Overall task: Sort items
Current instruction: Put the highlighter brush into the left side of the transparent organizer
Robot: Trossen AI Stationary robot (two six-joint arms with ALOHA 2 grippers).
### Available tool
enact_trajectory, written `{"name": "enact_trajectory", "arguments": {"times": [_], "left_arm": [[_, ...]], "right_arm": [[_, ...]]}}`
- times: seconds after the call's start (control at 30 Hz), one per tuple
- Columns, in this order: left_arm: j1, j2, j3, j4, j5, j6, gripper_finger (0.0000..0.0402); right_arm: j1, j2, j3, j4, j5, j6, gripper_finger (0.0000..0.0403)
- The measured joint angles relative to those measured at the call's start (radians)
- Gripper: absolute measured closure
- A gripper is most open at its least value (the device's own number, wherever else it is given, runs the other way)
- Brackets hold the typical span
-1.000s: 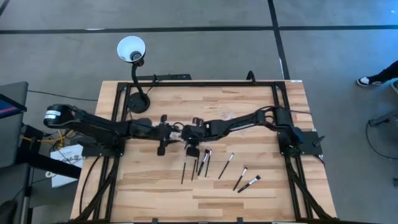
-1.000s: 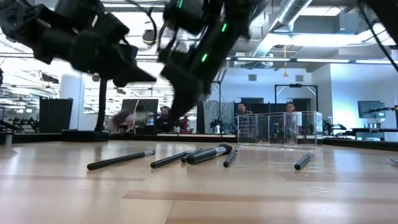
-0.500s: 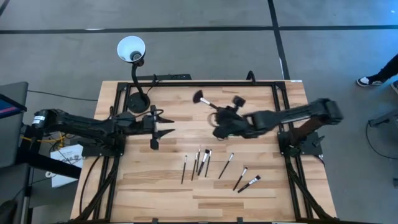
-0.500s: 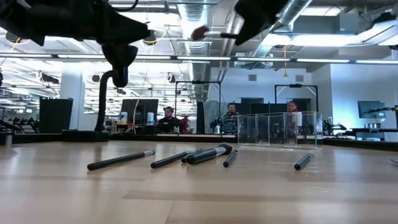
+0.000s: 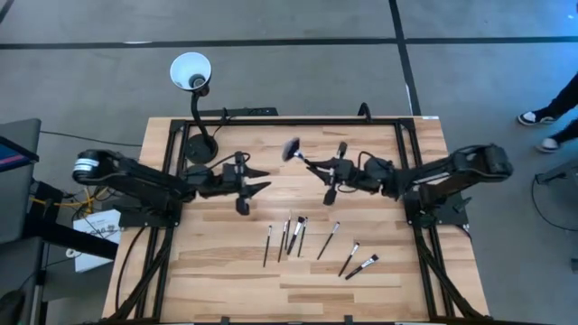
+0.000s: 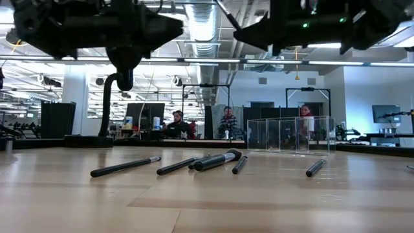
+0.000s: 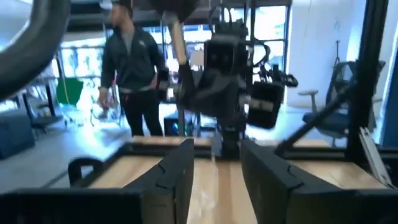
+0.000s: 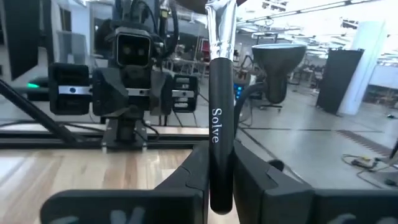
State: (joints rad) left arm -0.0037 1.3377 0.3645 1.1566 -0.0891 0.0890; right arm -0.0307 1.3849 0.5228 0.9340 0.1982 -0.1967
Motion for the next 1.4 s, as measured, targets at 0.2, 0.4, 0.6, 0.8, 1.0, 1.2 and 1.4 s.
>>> {"name": "enact_trajectory", "arguments": {"times": [0.2, 0.4, 0.6, 0.8, 1.0, 1.2, 1.4], "left_arm": [[0.052, 0.122, 0.131, 0.025, 0.000, 0.043, 0.0282], [0.118, 0.151, 0.162, 0.012, 0.032, 0.037, 0.0272], [0.124, 0.145, 0.162, 0.011, 0.153, 0.028, 0.0242], [0.122, 0.142, 0.162, 0.019, 0.153, 0.034, 0.0208], [0.122, 0.142, 0.162, 0.061, 0.143, 0.033, 0.0202], [0.122, 0.142, 0.167, 0.064, 0.142, 0.033, 0.0225], [0.122, 0.142, 0.167, 0.054, 0.142, 0.033, 0.0306]], "right_arm": [[-0.010, 0.127, 0.064, 0.004, -0.038, 0.013, 0.0367], [-0.011, 0.205, 0.130, 0.010, -0.042, 0.014, 0.0368], [-0.011, 0.201, 0.137, -0.001, -0.043, 0.013, 0.0364], [-0.011, 0.207, 0.138, 0.008, -0.044, 0.012, 0.0371], [-0.011, 0.246, 0.143, 0.005, -0.043, 0.005, 0.0368], [-0.011, 0.287, 0.177, 0.002, -0.043, 0.005, 0.0373], [-0.011, 0.287, 0.187, 0.000, -0.042, 0.005, 0.0345]]}}
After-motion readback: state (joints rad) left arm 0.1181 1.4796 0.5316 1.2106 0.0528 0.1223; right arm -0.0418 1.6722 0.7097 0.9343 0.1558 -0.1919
